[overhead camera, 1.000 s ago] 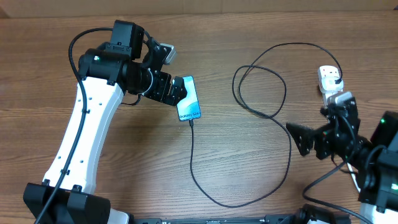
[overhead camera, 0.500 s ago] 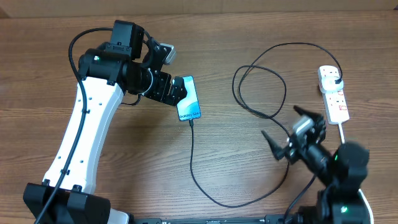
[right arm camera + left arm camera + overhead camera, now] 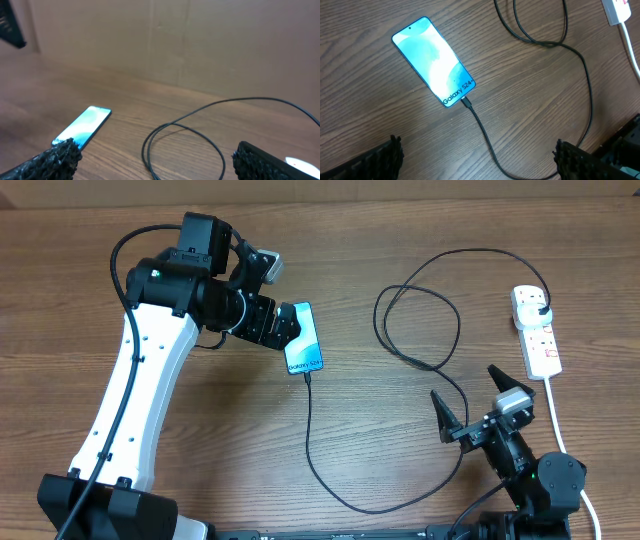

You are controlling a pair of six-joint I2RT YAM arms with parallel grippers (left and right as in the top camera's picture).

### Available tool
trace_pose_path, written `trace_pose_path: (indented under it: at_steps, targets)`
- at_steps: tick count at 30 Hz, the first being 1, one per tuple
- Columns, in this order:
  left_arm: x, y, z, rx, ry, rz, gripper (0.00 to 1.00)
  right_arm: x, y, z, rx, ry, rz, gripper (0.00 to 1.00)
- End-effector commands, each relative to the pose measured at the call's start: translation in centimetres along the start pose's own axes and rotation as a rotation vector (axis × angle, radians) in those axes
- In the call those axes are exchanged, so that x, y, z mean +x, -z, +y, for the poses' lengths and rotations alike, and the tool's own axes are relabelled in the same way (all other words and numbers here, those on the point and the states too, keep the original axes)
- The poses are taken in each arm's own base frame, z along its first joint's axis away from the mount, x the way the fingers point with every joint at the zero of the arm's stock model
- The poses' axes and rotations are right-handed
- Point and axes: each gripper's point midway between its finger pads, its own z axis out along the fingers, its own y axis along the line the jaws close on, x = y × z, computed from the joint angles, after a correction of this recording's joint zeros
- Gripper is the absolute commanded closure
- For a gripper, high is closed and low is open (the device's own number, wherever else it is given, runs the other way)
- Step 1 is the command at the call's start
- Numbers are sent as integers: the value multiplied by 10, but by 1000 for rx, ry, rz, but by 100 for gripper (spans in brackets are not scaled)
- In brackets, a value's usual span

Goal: Plug charger to phone and switch on socket

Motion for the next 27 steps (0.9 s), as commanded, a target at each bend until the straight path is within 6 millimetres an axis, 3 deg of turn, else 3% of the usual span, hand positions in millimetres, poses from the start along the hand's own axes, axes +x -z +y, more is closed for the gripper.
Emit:
trace_pose_path:
  at_steps: [1, 4, 11, 16, 21, 27]
  targets:
    - [-2, 2, -2, 1, 2, -8, 0, 3, 2, -10, 74, -114, -26, 0]
    - [-2, 2, -2, 1, 2, -8, 0, 4, 4, -14, 106, -180, -65, 0]
    - [-2, 2, -2, 1, 2, -8, 0, -10, 7, -14, 101, -125, -235, 0]
    - [-2, 2, -2, 1, 2, -8, 0, 4, 4, -15, 109, -152, -195, 0]
    - [-2, 2, -2, 1, 2, -8, 0, 38, -1, -12, 107, -203, -61, 0]
    - [-2, 2, -2, 1, 2, -8, 0, 39, -1, -14, 120, -205, -58, 0]
